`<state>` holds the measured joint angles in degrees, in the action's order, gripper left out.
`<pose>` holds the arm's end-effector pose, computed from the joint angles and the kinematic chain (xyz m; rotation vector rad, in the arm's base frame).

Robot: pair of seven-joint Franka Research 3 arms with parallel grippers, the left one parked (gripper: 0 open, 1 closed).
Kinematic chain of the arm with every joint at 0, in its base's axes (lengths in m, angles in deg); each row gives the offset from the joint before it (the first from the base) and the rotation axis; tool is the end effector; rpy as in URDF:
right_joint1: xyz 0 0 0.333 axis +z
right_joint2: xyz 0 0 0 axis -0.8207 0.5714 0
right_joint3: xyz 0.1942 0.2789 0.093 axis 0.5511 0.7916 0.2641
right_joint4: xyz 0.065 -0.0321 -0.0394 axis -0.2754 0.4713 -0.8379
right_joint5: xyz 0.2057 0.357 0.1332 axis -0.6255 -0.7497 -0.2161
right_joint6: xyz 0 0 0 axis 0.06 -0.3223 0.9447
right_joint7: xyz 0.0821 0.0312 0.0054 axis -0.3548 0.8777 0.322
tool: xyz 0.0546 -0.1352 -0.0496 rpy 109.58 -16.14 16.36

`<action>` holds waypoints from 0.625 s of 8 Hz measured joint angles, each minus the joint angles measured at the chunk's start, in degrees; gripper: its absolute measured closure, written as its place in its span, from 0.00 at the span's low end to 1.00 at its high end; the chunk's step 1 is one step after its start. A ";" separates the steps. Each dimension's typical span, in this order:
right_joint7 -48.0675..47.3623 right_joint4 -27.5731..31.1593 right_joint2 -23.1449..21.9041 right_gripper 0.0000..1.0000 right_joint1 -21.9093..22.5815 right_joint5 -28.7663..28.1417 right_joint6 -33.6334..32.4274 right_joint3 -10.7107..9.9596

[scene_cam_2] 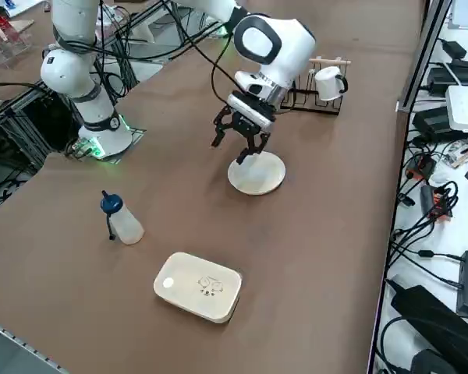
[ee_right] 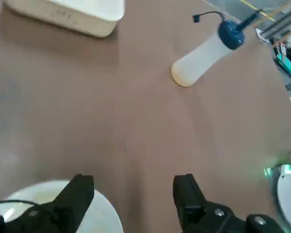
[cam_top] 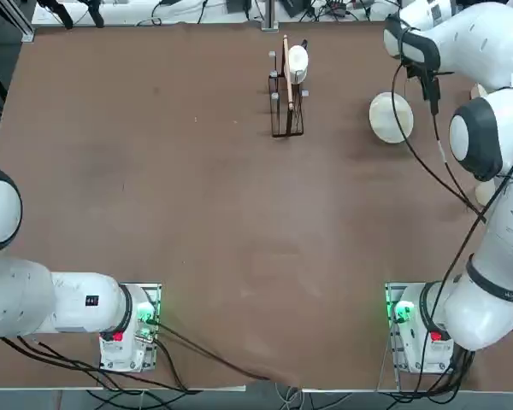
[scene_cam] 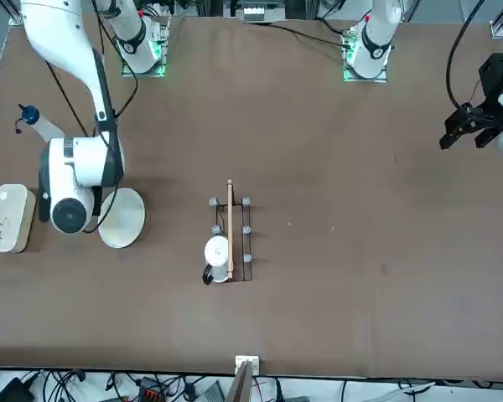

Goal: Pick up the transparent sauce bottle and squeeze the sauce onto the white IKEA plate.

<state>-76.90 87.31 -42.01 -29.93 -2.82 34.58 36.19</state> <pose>0.6561 0.0023 0.2665 1.8242 -1.6566 -0.0284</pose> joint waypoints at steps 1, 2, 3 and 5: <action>5.36 -0.82 -0.04 0.00 -0.05 -2.05 -0.07 0.00; 11.14 -2.46 -0.22 0.00 -0.06 -4.63 -1.01 -0.09; 17.61 -5.19 -0.57 0.00 -0.20 -7.30 -4.19 -0.52; 31.64 -12.10 -2.38 0.00 -1.94 -12.42 -12.31 -1.52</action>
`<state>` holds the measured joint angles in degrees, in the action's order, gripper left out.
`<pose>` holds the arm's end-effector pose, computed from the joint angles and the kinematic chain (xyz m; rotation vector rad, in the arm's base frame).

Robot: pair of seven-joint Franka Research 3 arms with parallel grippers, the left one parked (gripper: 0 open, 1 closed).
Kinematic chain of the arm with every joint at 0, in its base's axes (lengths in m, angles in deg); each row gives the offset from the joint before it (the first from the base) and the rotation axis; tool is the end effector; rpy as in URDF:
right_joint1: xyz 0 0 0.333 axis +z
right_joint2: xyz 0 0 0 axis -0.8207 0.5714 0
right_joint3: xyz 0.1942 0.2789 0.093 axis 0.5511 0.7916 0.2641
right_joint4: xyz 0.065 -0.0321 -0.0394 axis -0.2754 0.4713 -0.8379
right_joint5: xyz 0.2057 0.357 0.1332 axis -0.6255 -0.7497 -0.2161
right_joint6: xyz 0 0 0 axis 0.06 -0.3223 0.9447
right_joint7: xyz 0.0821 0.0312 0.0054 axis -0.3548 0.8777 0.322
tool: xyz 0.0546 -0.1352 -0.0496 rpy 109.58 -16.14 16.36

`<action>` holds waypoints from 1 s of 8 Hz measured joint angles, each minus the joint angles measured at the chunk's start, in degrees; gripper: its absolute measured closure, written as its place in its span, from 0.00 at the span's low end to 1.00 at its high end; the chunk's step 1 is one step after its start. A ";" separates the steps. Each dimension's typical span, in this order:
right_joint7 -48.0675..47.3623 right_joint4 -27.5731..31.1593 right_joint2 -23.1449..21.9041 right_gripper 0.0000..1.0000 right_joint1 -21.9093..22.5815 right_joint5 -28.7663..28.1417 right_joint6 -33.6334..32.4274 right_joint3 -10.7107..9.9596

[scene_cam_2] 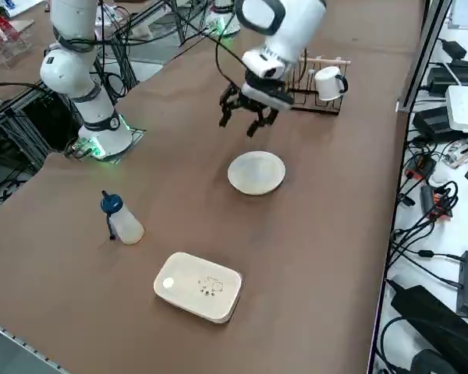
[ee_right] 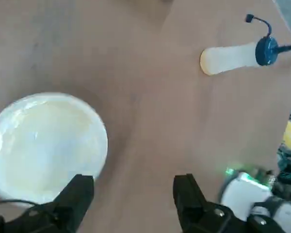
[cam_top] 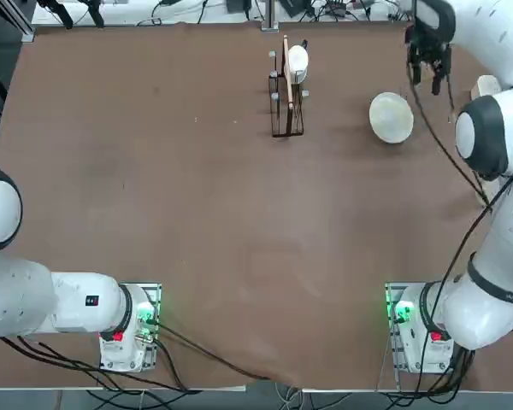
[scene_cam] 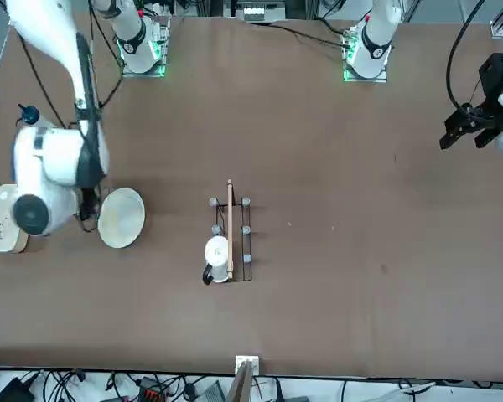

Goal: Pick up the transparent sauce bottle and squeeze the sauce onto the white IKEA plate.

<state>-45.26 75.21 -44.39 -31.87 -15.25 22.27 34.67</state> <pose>0.6757 0.0148 0.3714 2.3131 -1.3554 -0.3948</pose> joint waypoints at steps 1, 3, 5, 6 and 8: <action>6.44 -2.44 -1.67 0.00 -1.24 -1.39 -2.64 -0.07; 19.02 -3.89 -6.29 0.00 -3.53 -3.62 -4.18 0.28; 32.10 -3.95 -11.89 0.00 -10.46 -5.49 -4.55 6.03; 38.05 -3.81 -14.69 0.00 -15.59 -5.36 -4.22 11.56; 50.58 -1.64 -19.99 0.00 -21.28 -3.99 -2.50 18.86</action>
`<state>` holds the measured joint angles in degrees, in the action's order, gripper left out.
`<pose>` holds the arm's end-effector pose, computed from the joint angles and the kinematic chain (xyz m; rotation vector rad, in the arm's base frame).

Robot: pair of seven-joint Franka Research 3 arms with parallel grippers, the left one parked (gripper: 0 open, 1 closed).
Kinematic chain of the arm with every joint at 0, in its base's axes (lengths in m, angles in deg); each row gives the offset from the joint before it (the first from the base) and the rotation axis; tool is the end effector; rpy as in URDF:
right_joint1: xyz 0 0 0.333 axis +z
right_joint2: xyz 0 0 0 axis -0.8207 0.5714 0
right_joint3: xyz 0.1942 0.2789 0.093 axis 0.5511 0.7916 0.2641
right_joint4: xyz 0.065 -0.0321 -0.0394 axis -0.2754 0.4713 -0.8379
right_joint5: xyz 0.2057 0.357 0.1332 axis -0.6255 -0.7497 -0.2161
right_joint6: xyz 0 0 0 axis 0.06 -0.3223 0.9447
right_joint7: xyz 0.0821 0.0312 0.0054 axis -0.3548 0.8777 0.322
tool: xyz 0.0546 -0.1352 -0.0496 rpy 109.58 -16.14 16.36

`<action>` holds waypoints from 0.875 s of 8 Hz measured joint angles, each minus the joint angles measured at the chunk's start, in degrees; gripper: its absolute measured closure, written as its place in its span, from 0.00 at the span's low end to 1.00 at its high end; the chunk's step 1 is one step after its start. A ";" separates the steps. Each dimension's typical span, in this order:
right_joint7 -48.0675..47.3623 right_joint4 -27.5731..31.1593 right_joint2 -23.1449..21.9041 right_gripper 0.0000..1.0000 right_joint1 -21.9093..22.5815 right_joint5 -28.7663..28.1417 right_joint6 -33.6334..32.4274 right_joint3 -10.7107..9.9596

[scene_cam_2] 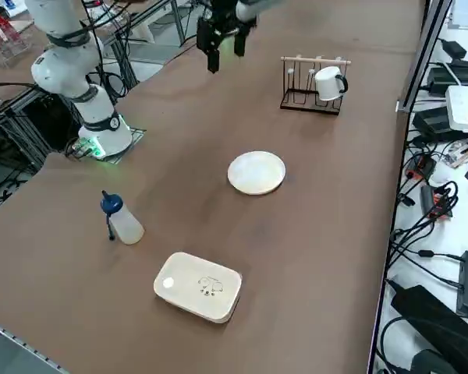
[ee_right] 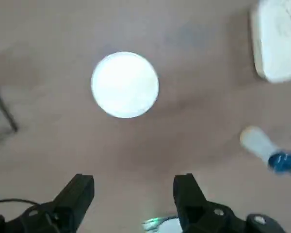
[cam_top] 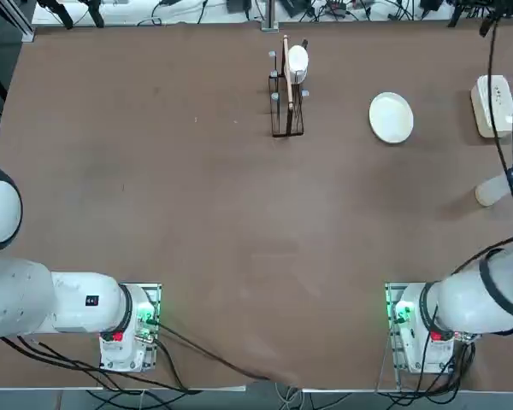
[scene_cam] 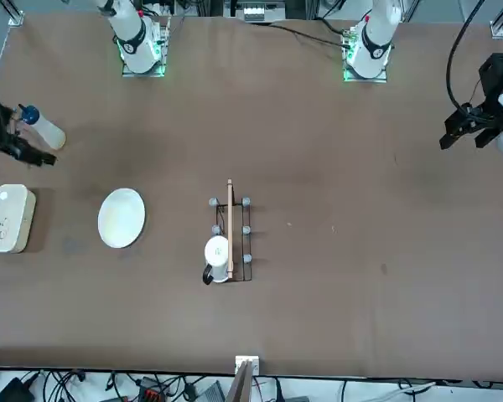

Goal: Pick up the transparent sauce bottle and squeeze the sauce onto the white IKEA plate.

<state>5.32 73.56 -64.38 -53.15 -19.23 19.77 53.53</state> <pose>0.6270 -0.0372 0.5849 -3.0858 0.3380 0.2734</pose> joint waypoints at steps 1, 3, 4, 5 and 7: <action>7.12 2.49 -2.83 0.00 -1.72 0.29 0.54 2.79; 15.08 8.94 -8.27 0.00 -3.16 0.44 5.68 5.41; 15.88 11.87 -10.28 0.00 -3.22 0.44 8.26 5.68; 15.90 14.00 -11.62 0.00 -3.07 0.50 9.40 5.95; 13.41 16.81 -12.77 0.00 -2.46 0.81 11.21 6.05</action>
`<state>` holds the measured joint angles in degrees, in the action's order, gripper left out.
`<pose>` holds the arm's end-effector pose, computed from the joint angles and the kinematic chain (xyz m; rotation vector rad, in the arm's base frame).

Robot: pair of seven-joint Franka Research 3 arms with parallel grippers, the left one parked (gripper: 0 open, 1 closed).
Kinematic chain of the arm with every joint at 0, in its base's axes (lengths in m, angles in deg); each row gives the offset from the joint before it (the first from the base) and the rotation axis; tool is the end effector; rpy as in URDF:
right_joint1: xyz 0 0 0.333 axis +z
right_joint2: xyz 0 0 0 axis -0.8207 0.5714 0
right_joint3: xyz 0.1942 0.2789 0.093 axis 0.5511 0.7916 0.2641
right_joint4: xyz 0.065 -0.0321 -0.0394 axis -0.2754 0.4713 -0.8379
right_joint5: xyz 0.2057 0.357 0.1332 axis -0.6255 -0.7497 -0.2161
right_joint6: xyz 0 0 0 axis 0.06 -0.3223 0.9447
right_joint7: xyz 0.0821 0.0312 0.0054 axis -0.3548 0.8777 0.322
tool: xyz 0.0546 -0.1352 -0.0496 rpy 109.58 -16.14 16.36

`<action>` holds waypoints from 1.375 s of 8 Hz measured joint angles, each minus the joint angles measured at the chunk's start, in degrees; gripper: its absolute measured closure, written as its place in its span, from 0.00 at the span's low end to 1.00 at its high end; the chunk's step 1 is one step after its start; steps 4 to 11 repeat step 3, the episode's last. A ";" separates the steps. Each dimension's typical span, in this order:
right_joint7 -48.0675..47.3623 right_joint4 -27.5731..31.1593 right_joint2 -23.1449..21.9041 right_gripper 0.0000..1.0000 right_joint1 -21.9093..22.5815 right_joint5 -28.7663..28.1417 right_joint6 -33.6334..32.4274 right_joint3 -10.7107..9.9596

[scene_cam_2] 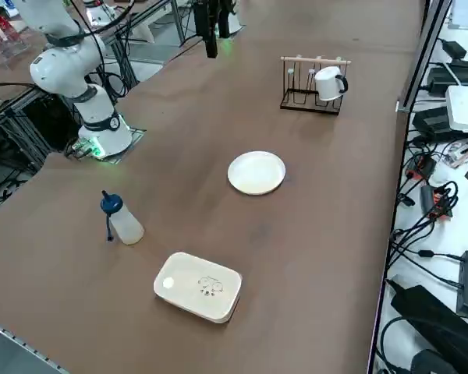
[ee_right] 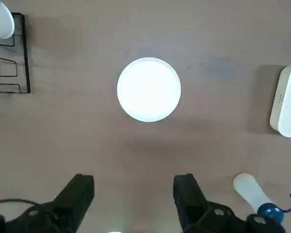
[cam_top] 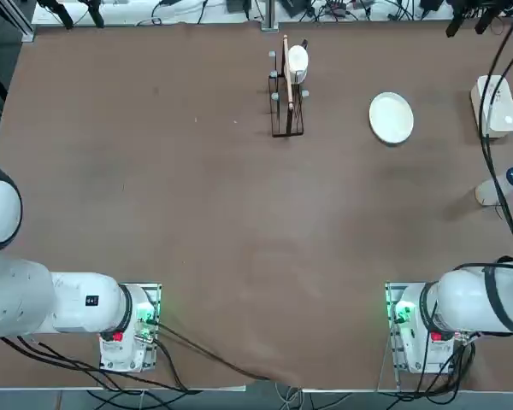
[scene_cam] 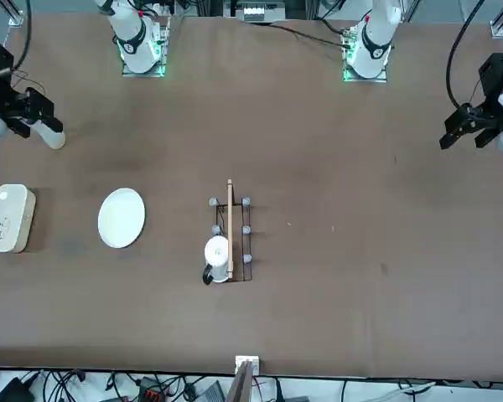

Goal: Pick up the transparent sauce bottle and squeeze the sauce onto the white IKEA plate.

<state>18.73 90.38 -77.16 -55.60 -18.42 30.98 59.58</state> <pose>0.5766 -0.0062 0.5866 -3.0977 -0.1120 0.0755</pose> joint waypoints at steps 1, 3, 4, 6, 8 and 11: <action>-1.15 1.10 -0.49 0.00 0.32 0.07 1.03 -0.05; -2.18 2.35 -1.88 0.00 1.12 0.37 1.46 -0.05; -2.18 2.35 -1.88 0.00 1.12 0.37 1.46 -0.05; -2.18 2.35 -1.88 0.00 1.12 0.37 1.46 -0.05; -2.18 2.35 -1.88 0.00 1.12 0.37 1.46 -0.05; -2.18 2.35 -1.88 0.00 1.12 0.37 1.46 -0.05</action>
